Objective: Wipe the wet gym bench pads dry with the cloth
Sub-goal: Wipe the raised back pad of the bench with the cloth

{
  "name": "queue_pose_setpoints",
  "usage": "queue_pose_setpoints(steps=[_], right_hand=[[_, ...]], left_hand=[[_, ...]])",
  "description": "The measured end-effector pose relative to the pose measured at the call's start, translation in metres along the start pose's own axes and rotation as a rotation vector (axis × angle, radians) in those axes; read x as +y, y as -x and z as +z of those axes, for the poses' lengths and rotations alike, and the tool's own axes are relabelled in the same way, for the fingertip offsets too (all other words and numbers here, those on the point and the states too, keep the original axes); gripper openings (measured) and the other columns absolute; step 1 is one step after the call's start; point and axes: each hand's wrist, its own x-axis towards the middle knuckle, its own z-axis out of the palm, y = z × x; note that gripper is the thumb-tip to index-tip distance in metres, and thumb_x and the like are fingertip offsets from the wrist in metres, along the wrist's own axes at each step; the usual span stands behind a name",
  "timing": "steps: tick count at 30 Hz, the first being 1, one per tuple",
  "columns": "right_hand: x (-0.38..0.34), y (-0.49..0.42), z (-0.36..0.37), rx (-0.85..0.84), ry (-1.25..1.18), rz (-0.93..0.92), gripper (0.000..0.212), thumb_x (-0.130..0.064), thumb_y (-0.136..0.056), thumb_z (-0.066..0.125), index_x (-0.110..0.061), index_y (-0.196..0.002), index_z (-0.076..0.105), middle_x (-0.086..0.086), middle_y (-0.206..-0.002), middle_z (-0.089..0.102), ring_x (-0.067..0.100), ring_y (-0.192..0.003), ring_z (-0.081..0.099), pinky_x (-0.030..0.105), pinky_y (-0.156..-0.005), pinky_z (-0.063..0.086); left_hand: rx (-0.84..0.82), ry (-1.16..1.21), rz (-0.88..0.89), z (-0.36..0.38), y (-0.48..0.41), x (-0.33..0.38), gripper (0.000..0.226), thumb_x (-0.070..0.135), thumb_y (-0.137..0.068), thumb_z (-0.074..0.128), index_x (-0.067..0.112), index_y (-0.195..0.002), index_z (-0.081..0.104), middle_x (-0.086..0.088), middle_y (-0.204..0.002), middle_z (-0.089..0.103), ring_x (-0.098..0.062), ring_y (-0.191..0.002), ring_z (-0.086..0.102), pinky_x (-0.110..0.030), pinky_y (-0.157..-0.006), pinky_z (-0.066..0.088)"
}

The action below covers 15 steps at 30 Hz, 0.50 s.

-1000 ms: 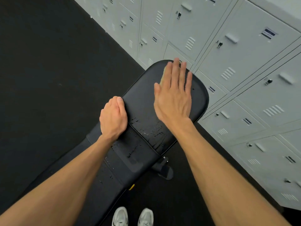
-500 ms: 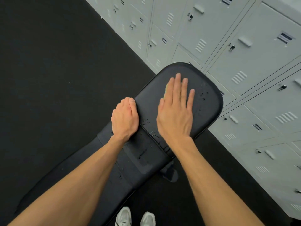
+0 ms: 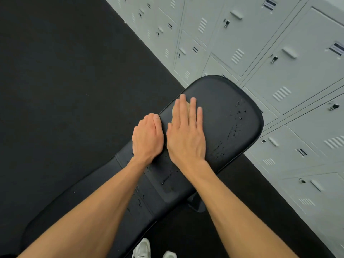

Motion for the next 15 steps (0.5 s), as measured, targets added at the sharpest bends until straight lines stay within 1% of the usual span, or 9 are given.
queue_pose_setpoints(steps=[2, 3, 5, 8, 9, 12, 13, 15], right_hand=[[0.011, -0.019, 0.001, 0.007, 0.017, -0.073, 0.069, -0.035, -0.119, 0.024, 0.000, -0.174, 0.003, 0.020, -0.183, 0.001, 0.042, -0.170, 0.003, 0.058, -0.137, 0.011], [0.022, -0.031, -0.001, 0.017, 0.024, -0.075, 0.067, -0.035, -0.119, 0.025, -0.001, -0.174, 0.007, 0.020, -0.183, 0.005, 0.041, -0.170, 0.006, 0.059, -0.136, 0.011], [0.047, -0.049, -0.009, 0.045, 0.021, -0.005, 0.066, -0.034, -0.119, 0.026, -0.002, -0.174, 0.011, 0.018, -0.183, 0.009, 0.039, -0.170, 0.008, 0.059, -0.136, 0.011], [0.068, -0.040, -0.024, 0.072, -0.006, 0.169, 0.068, -0.034, -0.118, 0.027, -0.002, -0.175, 0.008, 0.019, -0.184, 0.005, 0.039, -0.171, 0.003, 0.059, -0.137, 0.010], [0.068, -0.031, -0.028, 0.073, -0.004, 0.198, 0.069, -0.035, -0.118, 0.027, -0.001, -0.174, 0.006, 0.020, -0.184, 0.002, 0.040, -0.170, 0.001, 0.059, -0.137, 0.010], [0.064, -0.018, -0.029, 0.036, -0.004, 0.192, 0.071, -0.036, -0.117, 0.027, 0.000, -0.174, 0.005, 0.021, -0.183, -0.001, 0.043, -0.170, -0.001, 0.060, -0.136, 0.009], [0.066, -0.024, -0.029, 0.034, -0.002, 0.181, 0.071, -0.037, -0.117, 0.027, 0.001, -0.174, 0.006, 0.021, -0.183, 0.000, 0.044, -0.170, -0.001, 0.060, -0.136, 0.009], [0.073, -0.046, -0.029, 0.045, 0.014, 0.167, 0.070, -0.037, -0.118, 0.027, 0.001, -0.174, 0.011, 0.021, -0.183, 0.007, 0.045, -0.169, 0.003, 0.061, -0.136, 0.009]], left_hand=[[-0.010, -0.005, -0.004, 0.001, 0.001, 0.000, 0.039, 0.032, -0.116, 0.021, 0.016, -0.090, 0.046, -0.002, -0.089, 0.059, -0.032, -0.083, 0.054, -0.049, -0.081, 0.046], [-0.017, -0.006, -0.009, 0.002, 0.001, 0.001, 0.040, 0.033, -0.116, 0.020, 0.015, -0.092, 0.046, -0.003, -0.091, 0.059, -0.033, -0.085, 0.053, -0.048, -0.082, 0.045], [-0.022, -0.013, -0.017, 0.002, 0.000, 0.001, 0.040, 0.034, -0.117, 0.020, 0.016, -0.093, 0.046, -0.003, -0.094, 0.059, -0.034, -0.087, 0.053, -0.048, -0.083, 0.045], [-0.043, -0.009, -0.020, -0.001, -0.004, 0.001, 0.040, 0.035, -0.117, 0.020, 0.016, -0.091, 0.044, -0.002, -0.093, 0.057, -0.033, -0.089, 0.053, -0.048, -0.084, 0.044], [-0.057, 0.000, -0.018, -0.003, -0.005, 0.001, 0.040, 0.034, -0.117, 0.021, 0.017, -0.089, 0.043, -0.002, -0.092, 0.056, -0.033, -0.089, 0.053, -0.048, -0.085, 0.044], [-0.103, 0.035, 0.008, -0.007, -0.012, 0.002, 0.041, 0.031, -0.117, 0.024, 0.021, -0.079, 0.036, -0.001, -0.083, 0.053, -0.038, -0.088, 0.056, -0.049, -0.084, 0.044], [-0.113, 0.039, 0.029, -0.009, -0.016, 0.005, 0.042, 0.032, -0.117, 0.024, 0.022, -0.079, 0.038, -0.001, -0.084, 0.055, -0.038, -0.089, 0.057, -0.050, -0.085, 0.045], [-0.127, 0.054, 0.084, -0.012, -0.027, 0.020, 0.040, 0.035, -0.118, 0.025, 0.020, -0.088, 0.048, -0.002, -0.092, 0.061, -0.037, -0.094, 0.059, -0.051, -0.090, 0.047]])
